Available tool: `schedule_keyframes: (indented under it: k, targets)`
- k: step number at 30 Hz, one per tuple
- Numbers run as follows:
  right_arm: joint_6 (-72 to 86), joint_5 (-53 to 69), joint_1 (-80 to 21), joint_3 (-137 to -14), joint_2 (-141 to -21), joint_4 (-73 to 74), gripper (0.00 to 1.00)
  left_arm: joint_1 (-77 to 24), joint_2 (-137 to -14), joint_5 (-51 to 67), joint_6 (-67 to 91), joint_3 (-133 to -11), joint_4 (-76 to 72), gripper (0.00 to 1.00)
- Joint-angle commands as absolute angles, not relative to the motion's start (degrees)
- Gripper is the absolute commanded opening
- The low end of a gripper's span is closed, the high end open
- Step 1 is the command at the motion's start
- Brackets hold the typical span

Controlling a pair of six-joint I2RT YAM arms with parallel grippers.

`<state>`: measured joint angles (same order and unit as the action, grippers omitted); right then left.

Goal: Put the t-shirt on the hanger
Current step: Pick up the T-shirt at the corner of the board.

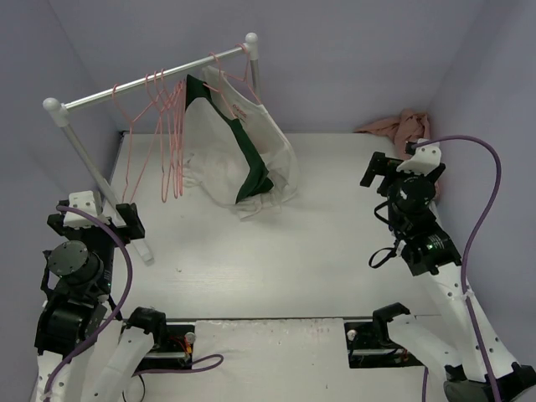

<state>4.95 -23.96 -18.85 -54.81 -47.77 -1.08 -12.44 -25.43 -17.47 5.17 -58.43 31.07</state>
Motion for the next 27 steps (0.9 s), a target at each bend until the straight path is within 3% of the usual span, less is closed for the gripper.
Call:
schedule_keyframes:
  k: [1, 10, 14, 20, 27]
  targets:
    - [5.21, -27.63, -19.14, -56.01, -51.82, -5.91, 1.0, -12.55, -26.63, -15.23, 7.62, -59.41, 28.45, 0.89]
    - [10.05, -44.97, -16.38, -65.21, -75.49, -7.06, 1.0, -12.48, -29.88, -11.58, 11.24, -64.89, 34.59, 0.89]
    - [12.62, -42.93, -6.53, -72.02, -91.61, -7.85, 1.0, -12.48, -29.96, -9.95, 11.61, -65.39, 35.98, 0.89]
    - [4.11, -40.72, 0.53, -86.39, -115.1, -9.32, 1.0, -12.48, -29.56, -7.11, 11.09, -65.04, 37.93, 0.89]
    - [-1.38, -36.79, 6.89, -102.1, -129.53, -9.67, 1.0, -12.53, -30.97, -4.05, 12.48, -63.33, 37.93, 0.89]
